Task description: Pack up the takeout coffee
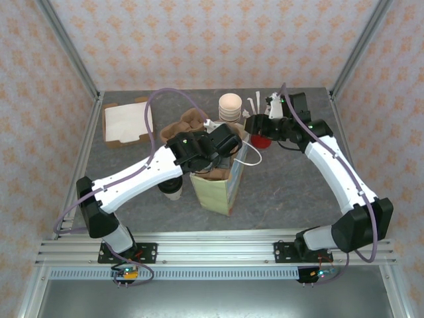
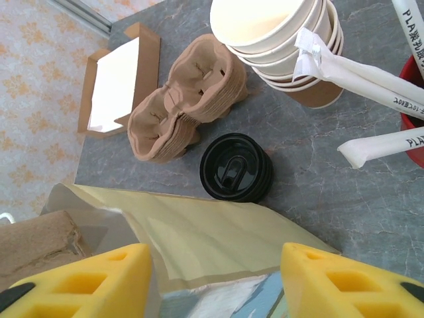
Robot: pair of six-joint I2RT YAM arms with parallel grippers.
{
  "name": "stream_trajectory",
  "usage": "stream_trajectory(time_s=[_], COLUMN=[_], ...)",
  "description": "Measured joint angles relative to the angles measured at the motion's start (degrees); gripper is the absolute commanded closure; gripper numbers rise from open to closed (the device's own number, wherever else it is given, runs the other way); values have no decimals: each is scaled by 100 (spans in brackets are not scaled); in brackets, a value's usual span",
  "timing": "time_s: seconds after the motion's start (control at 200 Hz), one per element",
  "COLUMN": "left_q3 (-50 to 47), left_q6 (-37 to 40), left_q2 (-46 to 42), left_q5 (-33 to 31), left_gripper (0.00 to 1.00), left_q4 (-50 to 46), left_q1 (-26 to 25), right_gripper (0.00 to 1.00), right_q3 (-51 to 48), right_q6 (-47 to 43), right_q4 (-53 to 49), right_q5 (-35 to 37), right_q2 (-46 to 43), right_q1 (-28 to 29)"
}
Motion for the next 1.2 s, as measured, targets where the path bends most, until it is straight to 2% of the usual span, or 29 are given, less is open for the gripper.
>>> stream_trajectory(time_s=[0.485,0.656,0.961,1.096,1.201], left_q3=[221,219,212,201,190], left_q6=[-114,-177,-175,-175,-177], left_q2=[116,48,-9,-15,-15], left_q5=[203,223,238,243,243], left_gripper=[72,72,72,72,72], left_q4=[-173,-177,-177,-177,-175], left_q1=[0,0,0,0,0], right_gripper=[43,39,34,35,44], right_q3=[-212,-310,-656,-872,-1132], right_q6=[-28,-44,92,85,83], right_q4=[44,-46,-468,-721,-756], right_q5=[208,227,-483,-638,-702], right_q2=[-459,-673,-1670,-1871,-1836], right_q1=[0,0,0,0,0])
